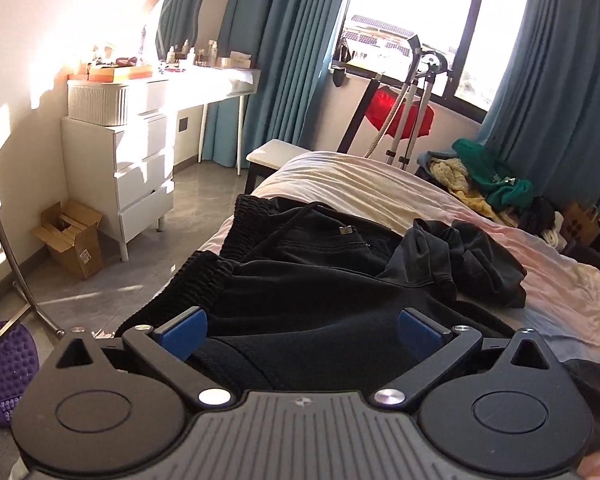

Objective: Fold clothes

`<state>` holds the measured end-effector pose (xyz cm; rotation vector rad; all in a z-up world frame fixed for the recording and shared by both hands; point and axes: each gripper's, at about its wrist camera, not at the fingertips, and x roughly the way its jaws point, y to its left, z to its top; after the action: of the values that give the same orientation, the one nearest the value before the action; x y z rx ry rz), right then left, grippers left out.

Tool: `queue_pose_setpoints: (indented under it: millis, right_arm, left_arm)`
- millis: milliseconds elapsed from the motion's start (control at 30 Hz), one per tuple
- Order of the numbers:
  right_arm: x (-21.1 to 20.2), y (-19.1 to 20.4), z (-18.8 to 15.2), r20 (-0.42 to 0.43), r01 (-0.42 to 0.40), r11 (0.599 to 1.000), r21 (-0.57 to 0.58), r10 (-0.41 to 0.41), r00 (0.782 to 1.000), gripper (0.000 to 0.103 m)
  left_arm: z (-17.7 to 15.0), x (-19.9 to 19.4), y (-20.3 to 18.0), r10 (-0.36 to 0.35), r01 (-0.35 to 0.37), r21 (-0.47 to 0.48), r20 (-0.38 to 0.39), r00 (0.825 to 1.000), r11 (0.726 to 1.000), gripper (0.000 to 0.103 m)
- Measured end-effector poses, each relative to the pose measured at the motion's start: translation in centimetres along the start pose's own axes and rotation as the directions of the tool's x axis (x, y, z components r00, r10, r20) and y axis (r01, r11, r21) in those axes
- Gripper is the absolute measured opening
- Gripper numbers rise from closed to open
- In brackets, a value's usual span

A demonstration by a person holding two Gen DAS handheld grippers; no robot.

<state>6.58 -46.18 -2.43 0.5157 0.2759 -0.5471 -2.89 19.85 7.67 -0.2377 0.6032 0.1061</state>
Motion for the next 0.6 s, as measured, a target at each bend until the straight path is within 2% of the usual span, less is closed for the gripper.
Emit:
queue_pose_setpoints:
  millis: [100,300,500,600]
  right_arm:
    - [-1.5,2.7,-1.9,-0.065,-0.159,0.987,-0.011,0.158,0.985,0.084]
    - [-3.4,9.1,-7.0,-0.164,-0.312,0.932,-0.184,0.284,0.945,0.084]
    - [-4.1,12.6,-10.5,-0.219,-0.396,0.861,-0.318,0.340,0.915,0.084]
    - [-1.6,15.7,-11.0,-0.266,-0.413,0.845,-0.341,0.334,0.904,0.084]
  left_arm:
    - [-1.4,1.3,-4.6,-0.058,0.058,0.038,0.015,0.998,0.998,0.103]
    - [-2.9,4.9,-12.1,-0.137,0.134,0.105,0.022,0.990,0.985,0.103]
    - [-2.7,10.1,-17.2,-0.163,0.154,0.215,0.025,0.986,0.964,0.103]
    - [-3.1,13.3,-16.3,-0.178,0.176,0.181,-0.006,0.984,0.968,0.103]
